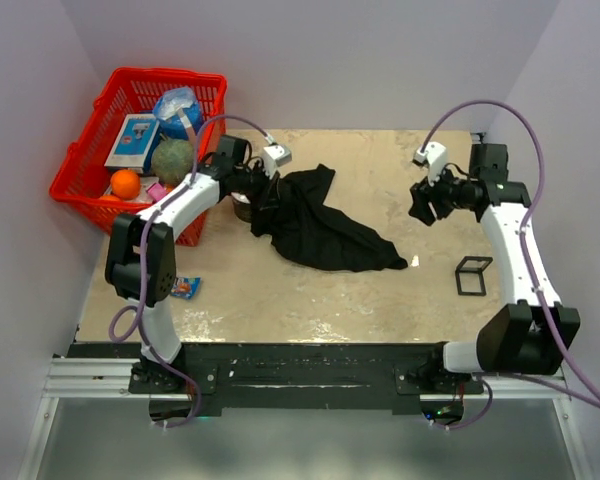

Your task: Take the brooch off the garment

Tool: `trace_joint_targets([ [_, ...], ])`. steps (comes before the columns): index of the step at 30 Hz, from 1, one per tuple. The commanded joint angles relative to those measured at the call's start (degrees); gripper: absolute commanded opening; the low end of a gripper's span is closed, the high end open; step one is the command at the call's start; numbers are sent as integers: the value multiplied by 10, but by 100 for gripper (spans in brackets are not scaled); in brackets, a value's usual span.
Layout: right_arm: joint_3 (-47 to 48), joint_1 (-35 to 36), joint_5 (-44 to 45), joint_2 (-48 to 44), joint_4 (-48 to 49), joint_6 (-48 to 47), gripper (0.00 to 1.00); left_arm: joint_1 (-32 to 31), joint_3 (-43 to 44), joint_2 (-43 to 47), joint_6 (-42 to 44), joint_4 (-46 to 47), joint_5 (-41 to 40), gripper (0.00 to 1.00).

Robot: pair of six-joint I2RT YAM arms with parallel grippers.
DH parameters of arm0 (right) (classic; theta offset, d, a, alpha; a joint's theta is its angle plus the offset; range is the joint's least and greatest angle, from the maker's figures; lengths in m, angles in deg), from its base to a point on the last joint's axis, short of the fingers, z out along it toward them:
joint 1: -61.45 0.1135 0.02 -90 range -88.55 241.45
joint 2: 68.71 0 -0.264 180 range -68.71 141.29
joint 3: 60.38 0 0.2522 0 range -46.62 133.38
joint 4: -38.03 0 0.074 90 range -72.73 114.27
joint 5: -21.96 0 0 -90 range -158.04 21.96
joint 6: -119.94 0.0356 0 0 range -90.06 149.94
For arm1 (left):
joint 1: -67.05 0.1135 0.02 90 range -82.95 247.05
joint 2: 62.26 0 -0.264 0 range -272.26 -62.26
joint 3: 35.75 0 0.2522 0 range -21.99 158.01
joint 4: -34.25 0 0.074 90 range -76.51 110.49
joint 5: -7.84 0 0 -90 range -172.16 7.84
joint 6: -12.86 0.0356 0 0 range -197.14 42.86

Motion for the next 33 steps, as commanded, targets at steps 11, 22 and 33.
trace_joint_targets([
  [11,86,197,-36,279,300,321,59,-2,-102,112,24,-13,-8,0],
  [22,146,197,-99,385,295,328,57,-2,-116,124,6,-4,-12,0],
  [33,167,218,-143,380,313,294,61,-1,-108,120,0,-3,-15,0],
])
